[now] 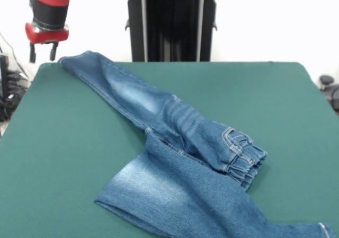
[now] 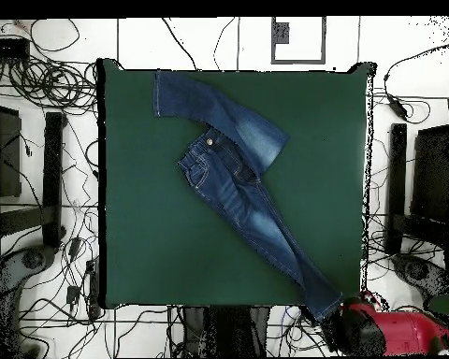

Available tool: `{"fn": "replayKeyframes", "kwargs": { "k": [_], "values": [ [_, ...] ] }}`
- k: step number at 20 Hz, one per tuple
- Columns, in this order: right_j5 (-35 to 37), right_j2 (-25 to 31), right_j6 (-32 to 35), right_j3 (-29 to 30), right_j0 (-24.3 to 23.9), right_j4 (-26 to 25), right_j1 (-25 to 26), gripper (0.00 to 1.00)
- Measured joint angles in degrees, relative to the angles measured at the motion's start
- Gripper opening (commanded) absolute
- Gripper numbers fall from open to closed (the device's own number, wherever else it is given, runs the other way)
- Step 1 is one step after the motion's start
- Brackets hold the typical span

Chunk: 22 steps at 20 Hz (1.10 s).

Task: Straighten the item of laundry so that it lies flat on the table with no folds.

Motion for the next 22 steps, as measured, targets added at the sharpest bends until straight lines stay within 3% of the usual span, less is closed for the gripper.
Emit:
{"fn": "replayKeyframes", "kwargs": {
  "k": [4, 13, 22],
  "values": [
    [6.67, 7.64, 0.00, 3.56, -5.50, 2.97, -3.25, 1.00],
    [9.80, 21.07, 0.00, 8.26, -8.17, 4.30, -7.47, 1.00],
    [13.33, 27.63, 0.00, 10.45, -9.96, 6.24, -10.76, 1.00]
  ]
}}
